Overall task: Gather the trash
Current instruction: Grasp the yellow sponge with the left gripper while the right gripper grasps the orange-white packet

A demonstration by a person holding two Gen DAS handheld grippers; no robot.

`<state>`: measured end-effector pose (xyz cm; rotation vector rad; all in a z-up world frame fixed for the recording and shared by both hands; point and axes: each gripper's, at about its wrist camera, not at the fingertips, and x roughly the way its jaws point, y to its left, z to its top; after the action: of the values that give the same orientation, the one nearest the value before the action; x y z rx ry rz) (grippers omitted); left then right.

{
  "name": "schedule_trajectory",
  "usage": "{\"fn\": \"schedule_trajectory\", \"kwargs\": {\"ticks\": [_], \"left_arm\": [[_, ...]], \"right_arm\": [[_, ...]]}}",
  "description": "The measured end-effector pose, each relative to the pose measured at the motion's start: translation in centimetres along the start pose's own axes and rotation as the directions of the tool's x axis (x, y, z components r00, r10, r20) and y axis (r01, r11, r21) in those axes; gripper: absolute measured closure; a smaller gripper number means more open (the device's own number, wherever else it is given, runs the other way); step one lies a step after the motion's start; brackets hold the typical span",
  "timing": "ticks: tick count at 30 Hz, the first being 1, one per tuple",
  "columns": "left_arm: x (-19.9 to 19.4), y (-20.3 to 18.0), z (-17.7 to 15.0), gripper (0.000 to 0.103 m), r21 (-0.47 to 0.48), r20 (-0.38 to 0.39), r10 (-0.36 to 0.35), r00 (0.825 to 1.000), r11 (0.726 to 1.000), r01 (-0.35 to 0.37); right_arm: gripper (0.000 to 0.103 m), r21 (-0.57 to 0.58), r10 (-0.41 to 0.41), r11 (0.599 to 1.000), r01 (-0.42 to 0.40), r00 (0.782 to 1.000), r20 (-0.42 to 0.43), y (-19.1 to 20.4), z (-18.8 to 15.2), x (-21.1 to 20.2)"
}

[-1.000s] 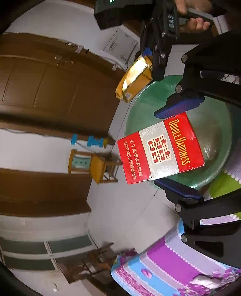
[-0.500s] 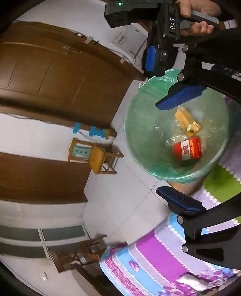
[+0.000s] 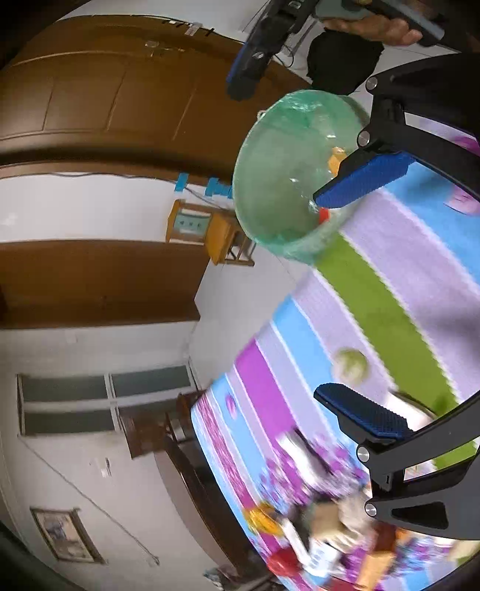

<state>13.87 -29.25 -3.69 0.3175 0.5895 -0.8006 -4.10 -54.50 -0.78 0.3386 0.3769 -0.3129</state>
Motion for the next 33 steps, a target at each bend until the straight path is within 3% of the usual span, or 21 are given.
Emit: {"fn": "schedule_trajectory", "kwargs": {"ticks": [4,7,11,14,18,22,28,33], "left_arm": [[-3.7,2.1,-3.2,0.008,-0.002,0.032,0.047,0.998,0.999,-0.047],[-7.4,4.5,-6.1,0.008,-0.025,0.058,0.098,0.994,0.995,-0.096],[-11.5,8.1,-9.5,0.006,-0.062,0.066,0.173,0.983,0.984,-0.169],[-14.2,11.5,-12.4,0.006,-0.081,0.028,0.248,0.968,0.966,-0.245],[-15.6,15.3,-15.1,0.006,-0.137,-0.029,0.268,0.963,0.953,-0.269],[-14.4,17.7,-15.6,0.006,-0.177,-0.098,0.249,0.964,0.948,-0.263],[-10.9,20.4,-14.8,0.008,-0.237,-0.204,0.267,0.942,0.92,-0.312],[-8.5,22.6,-14.5,0.026,-0.27,-0.254,0.25,0.934,0.909,-0.317]], "right_arm": [[0.034,-0.08,0.02,0.997,-0.013,0.996,0.09,3.3,-1.2,-0.6],[0.034,-0.121,0.05,0.992,-0.037,0.993,0.108,5.2,-2.0,-0.5],[0.031,-0.183,0.145,0.973,-0.142,0.989,0.002,8.6,-3.3,1.5],[0.03,-0.228,0.231,0.942,-0.246,0.969,-0.09,11.5,-4.2,2.8],[0.03,-0.242,0.343,0.886,-0.397,0.91,-0.234,15.1,-4.8,5.1],[0.03,-0.291,0.338,0.843,-0.452,0.866,-0.368,18.9,-5.4,8.1],[0.035,-0.298,0.312,0.82,-0.489,0.817,-0.485,21.2,-6.5,11.6],[0.053,-0.315,0.298,0.8,-0.51,0.794,-0.53,22.1,-7.1,13.0]]}}
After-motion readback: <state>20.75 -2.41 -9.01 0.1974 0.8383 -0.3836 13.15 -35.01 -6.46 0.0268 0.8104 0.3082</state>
